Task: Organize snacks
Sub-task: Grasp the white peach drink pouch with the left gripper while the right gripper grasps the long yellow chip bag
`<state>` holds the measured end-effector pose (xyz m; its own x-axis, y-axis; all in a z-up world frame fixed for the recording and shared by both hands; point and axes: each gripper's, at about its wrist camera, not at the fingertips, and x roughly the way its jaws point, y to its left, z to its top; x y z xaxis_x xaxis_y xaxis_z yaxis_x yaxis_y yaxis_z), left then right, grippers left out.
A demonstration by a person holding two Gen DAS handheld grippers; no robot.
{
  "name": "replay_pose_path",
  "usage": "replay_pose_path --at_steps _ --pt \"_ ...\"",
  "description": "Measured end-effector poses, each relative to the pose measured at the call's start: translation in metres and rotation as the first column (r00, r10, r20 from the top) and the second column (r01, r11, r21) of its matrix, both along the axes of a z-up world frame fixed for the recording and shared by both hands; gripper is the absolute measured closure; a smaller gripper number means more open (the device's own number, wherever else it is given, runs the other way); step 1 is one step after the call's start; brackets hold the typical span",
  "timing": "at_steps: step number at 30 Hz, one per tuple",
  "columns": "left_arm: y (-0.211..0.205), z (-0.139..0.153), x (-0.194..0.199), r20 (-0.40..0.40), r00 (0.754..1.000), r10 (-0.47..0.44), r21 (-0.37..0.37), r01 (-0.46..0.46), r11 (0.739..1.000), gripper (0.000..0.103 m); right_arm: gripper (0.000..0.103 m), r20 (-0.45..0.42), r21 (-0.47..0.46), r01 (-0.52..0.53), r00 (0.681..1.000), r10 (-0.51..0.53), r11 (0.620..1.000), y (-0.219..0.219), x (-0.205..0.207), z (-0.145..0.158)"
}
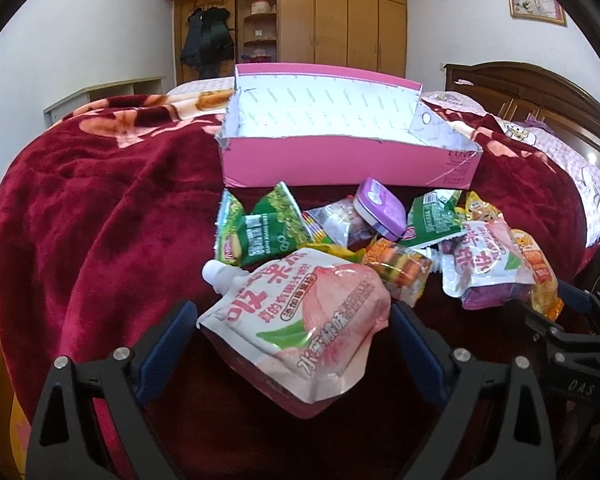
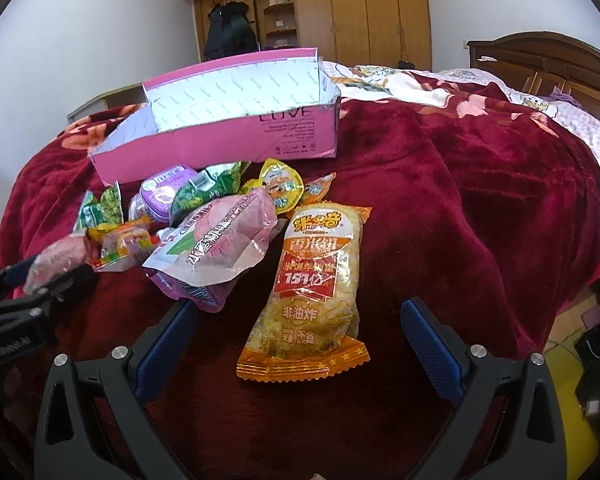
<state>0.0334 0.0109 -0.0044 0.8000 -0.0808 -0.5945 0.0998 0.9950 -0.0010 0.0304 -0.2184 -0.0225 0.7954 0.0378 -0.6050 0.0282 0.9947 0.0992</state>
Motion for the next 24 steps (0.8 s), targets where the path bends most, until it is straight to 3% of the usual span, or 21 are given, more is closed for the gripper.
replay_pose_path --at_steps 9,14,17,19,24 --pt "0.010 -0.008 0.015 -0.036 0.999 0.031 -0.026 -0.032 0.999 0.006 0.008 0.000 0.007 0.017 1.000 -0.017 1.000 -0.001 -0.001 0.000" --pt "0.012 -0.006 0.017 -0.029 0.999 0.035 -0.034 -0.036 0.999 0.006 0.027 0.014 0.026 0.013 1.000 -0.014 1.000 -0.006 -0.003 0.006" --pt "0.011 -0.004 0.018 -0.033 0.999 0.034 -0.032 -0.035 0.999 0.007 0.030 0.006 0.029 0.011 1.000 -0.011 1.000 -0.008 -0.002 0.007" --pt "0.011 -0.002 0.017 -0.037 0.999 0.032 -0.027 -0.033 0.999 0.021 0.030 -0.004 0.022 0.014 1.000 -0.014 1.000 -0.007 0.000 0.009" --pt "0.013 -0.001 0.014 -0.037 0.999 0.019 -0.040 -0.020 0.999 0.021 0.027 -0.010 0.000 0.012 1.000 -0.012 1.000 -0.006 0.007 0.010"
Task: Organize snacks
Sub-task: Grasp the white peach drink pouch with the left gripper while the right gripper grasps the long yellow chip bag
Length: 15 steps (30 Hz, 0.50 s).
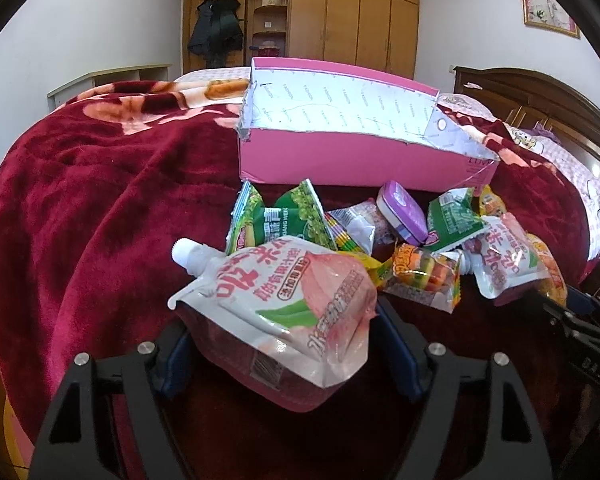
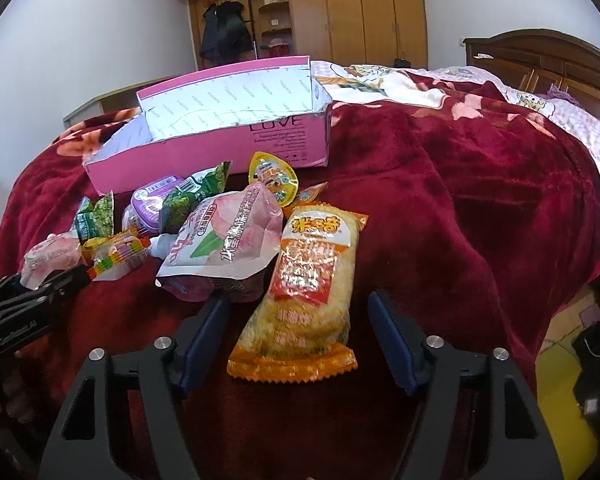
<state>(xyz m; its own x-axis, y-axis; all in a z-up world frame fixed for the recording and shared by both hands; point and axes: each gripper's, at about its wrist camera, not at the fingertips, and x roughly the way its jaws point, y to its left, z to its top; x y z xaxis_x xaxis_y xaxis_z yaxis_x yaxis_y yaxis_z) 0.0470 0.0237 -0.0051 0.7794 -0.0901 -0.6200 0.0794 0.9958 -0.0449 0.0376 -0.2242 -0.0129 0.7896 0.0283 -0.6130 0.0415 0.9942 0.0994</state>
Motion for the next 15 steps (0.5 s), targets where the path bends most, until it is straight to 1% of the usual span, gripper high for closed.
replay_pose_path --at_steps 2,6,7,8,10,11,14,15 --pt "0.001 0.002 -0.002 0.004 1.000 -0.007 -0.003 0.007 1.000 0.021 0.025 -0.003 -0.004 -0.004 1.000 0.004 1.000 0.000 0.003 -0.001" --pt "0.003 0.007 -0.010 0.001 1.000 -0.026 -0.008 0.026 1.000 0.021 0.027 -0.009 0.004 -0.008 1.000 0.008 1.000 -0.002 0.005 0.000" --pt "0.003 0.009 -0.012 0.002 1.000 -0.029 -0.009 0.029 1.000 0.021 0.033 -0.008 0.000 -0.007 1.000 0.007 1.000 -0.001 0.005 0.001" --pt "0.004 0.010 -0.014 0.003 1.000 -0.030 -0.012 0.030 0.999 0.021 0.042 -0.005 -0.005 -0.006 1.000 0.006 1.000 -0.001 0.004 0.001" --pt "0.006 0.013 -0.018 0.002 1.000 -0.028 -0.022 0.028 0.999 0.021 0.052 -0.001 -0.001 -0.005 1.000 0.005 1.000 -0.002 0.003 0.002" --pt "0.007 0.015 -0.020 0.003 1.000 -0.025 -0.028 0.025 0.999 0.021 0.056 -0.001 0.005 -0.005 1.000 0.005 1.000 -0.003 0.002 0.002" --pt "0.008 0.022 -0.026 0.021 1.000 -0.023 -0.039 0.024 0.999 0.021 0.062 0.003 0.010 -0.012 1.000 0.012 1.000 -0.004 -0.001 0.004" --pt "0.008 0.024 -0.027 0.029 0.999 -0.022 -0.038 0.023 0.999 0.021 0.062 0.004 0.008 -0.016 1.000 0.016 1.000 -0.004 -0.003 0.005"
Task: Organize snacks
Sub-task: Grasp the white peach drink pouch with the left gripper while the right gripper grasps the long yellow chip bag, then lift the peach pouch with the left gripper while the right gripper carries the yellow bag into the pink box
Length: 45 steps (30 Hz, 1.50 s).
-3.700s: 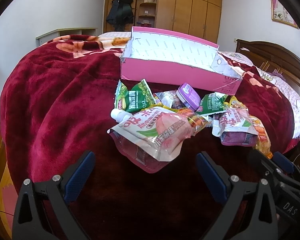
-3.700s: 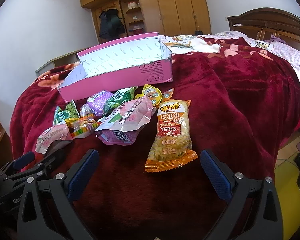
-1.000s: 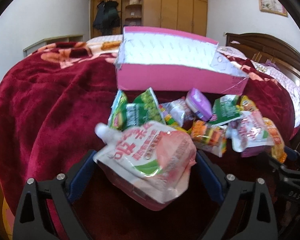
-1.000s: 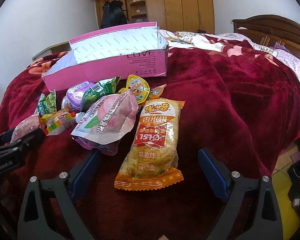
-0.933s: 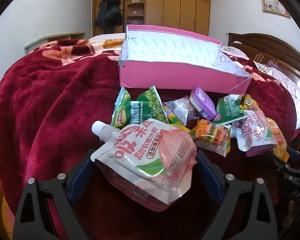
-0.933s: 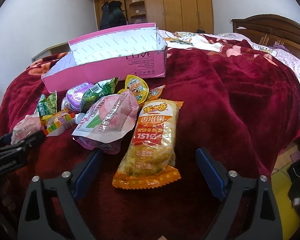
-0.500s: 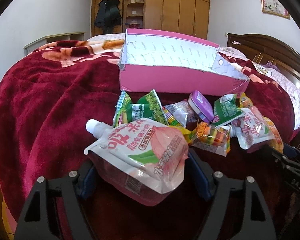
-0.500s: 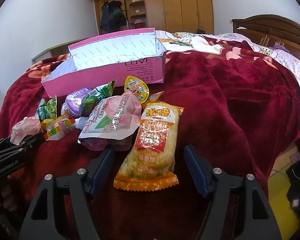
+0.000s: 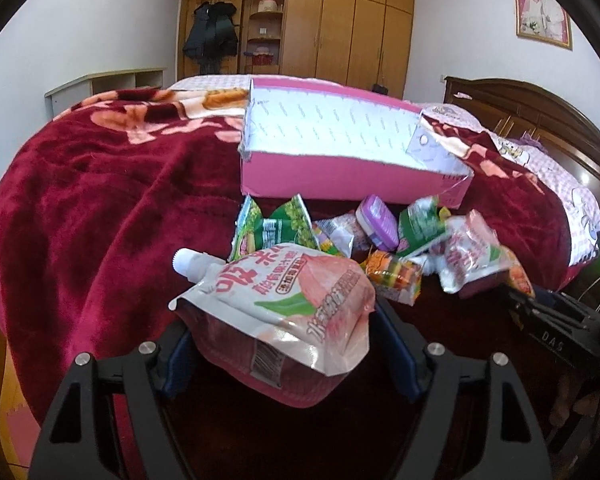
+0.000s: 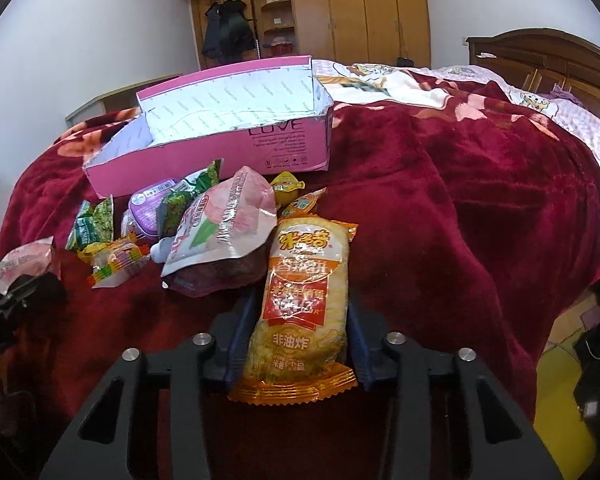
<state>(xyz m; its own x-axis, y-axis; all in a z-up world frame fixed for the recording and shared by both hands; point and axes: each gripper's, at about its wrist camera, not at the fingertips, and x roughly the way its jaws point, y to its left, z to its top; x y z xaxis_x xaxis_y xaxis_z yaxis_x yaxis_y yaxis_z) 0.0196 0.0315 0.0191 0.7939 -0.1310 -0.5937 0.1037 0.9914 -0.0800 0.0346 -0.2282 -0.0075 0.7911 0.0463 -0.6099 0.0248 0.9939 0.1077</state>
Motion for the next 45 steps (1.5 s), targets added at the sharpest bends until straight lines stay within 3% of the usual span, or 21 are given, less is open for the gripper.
replay_pose_path --at_steps 9,17,26,33,40,45 --pt "-0.002 0.025 0.007 0.043 0.999 -0.021 0.013 0.021 1.000 0.021 0.063 0.029 -0.003 -0.006 1.000 0.006 1.000 -0.004 -0.012 0.020" --pt "-0.006 0.046 0.045 0.048 0.998 -0.033 0.001 0.033 0.999 0.021 0.063 0.070 0.015 -0.033 0.997 0.032 0.999 -0.006 0.005 0.047" --pt "-0.028 0.064 0.087 0.070 0.998 0.003 0.072 -0.008 0.997 0.021 0.063 0.095 0.075 -0.151 0.985 0.144 0.986 -0.012 0.050 0.063" --pt "-0.045 0.072 0.124 0.077 0.997 0.016 0.134 -0.026 0.991 0.021 0.063 0.119 0.155 -0.290 0.955 0.274 0.944 -0.015 0.100 0.076" --pt "-0.042 0.066 0.166 0.039 0.999 0.016 0.112 -0.020 0.994 0.021 0.063 0.103 0.129 -0.292 0.955 0.280 0.948 -0.008 0.143 0.083" --pt "-0.033 0.051 0.197 -0.023 1.000 -0.005 0.090 0.007 0.996 0.021 0.063 0.053 0.113 -0.227 0.973 0.223 0.967 -0.002 0.169 0.077"
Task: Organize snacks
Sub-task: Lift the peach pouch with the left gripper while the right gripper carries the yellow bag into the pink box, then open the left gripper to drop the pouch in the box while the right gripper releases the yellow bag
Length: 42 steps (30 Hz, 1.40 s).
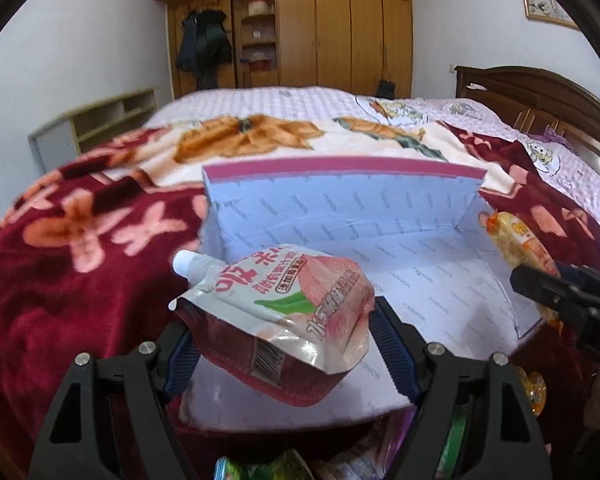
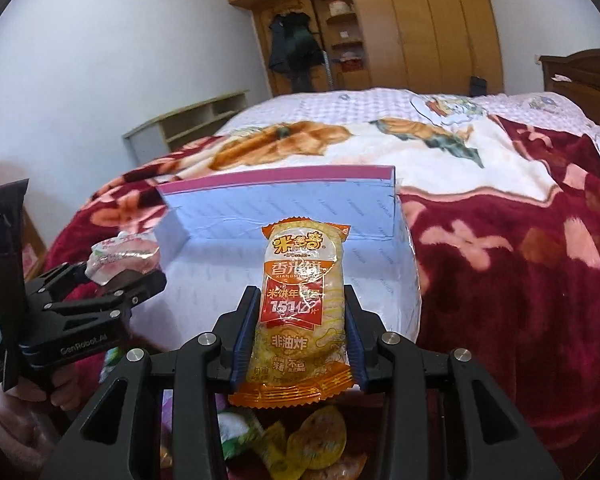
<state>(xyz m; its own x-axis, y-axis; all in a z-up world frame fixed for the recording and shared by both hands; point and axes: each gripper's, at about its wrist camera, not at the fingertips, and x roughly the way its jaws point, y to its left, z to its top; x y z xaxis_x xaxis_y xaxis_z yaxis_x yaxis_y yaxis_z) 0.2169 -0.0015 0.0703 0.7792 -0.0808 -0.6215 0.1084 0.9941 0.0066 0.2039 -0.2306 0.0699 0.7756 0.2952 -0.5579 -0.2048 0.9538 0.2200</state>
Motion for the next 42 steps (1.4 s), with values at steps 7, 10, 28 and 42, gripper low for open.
replay_pose_path --at_steps 7,10,28,42 --pt "-0.003 -0.007 0.024 -0.011 1.000 -0.029 0.014 0.029 0.999 0.021 0.063 -0.046 -0.049 0.071 0.996 -0.073 0.996 0.001 0.026 -0.011" --pt "-0.005 -0.017 0.037 -0.060 0.997 -0.050 -0.003 0.050 0.999 0.021 0.063 -0.075 -0.056 0.089 0.993 -0.093 0.995 0.001 0.036 -0.018" --pt "-0.019 -0.016 0.029 -0.079 0.995 -0.053 0.037 0.056 0.998 0.020 0.047 -0.064 -0.064 0.043 0.997 -0.047 0.997 0.007 0.030 -0.021" --pt "-0.017 0.001 0.004 -0.059 0.997 -0.050 0.015 0.051 0.999 0.008 0.028 -0.028 -0.035 0.047 0.998 -0.048 0.998 0.007 0.000 -0.005"
